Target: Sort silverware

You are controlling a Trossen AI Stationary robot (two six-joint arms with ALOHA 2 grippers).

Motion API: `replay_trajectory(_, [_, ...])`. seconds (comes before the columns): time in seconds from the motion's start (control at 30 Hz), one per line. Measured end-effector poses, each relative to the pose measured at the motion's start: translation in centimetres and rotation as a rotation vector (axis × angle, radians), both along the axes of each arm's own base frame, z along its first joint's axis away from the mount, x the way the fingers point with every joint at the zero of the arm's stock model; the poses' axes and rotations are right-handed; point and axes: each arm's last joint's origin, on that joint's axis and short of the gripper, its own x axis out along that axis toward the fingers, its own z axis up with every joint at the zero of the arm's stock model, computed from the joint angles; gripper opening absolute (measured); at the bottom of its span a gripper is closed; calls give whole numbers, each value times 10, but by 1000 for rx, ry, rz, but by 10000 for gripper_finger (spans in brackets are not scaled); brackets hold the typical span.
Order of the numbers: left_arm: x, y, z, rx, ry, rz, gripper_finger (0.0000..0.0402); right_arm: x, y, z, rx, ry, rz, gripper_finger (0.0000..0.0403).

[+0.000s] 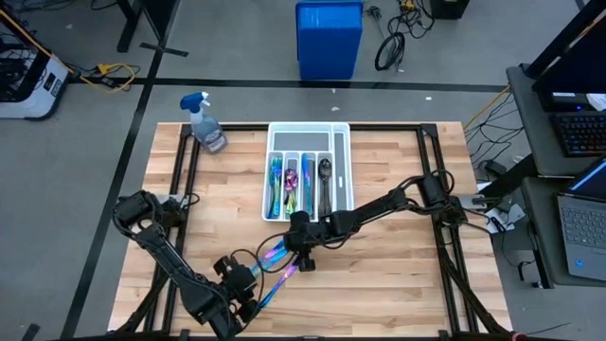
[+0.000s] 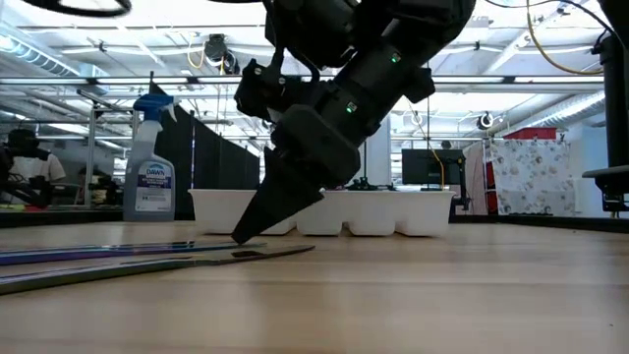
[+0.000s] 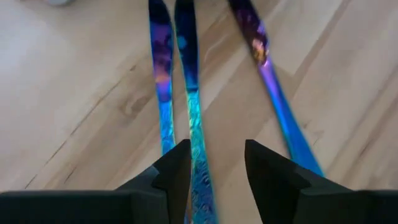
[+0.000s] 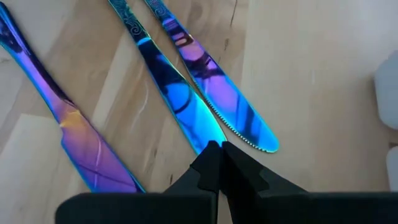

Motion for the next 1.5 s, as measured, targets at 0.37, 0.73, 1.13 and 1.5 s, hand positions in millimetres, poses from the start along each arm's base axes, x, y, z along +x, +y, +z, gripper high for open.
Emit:
replay_trajectory(0.37, [13, 12, -3, -126, 210, -33, 137, -6, 21, -1, 26, 19, 35, 0])
replay_trajectory(0.73, [34, 37, -3, -80, 306, -182, 137, -10, 31, -3, 30, 40, 68, 0])
replay_trajectory(1.13, [41, 45, -4, -198, 397, -205, 137, -11, 31, -3, 8, 49, 85, 0])
replay_trajectory(1.5, [43, 52, -9, -252, 451, -258, 137, -11, 31, -4, 4, 51, 105, 0])
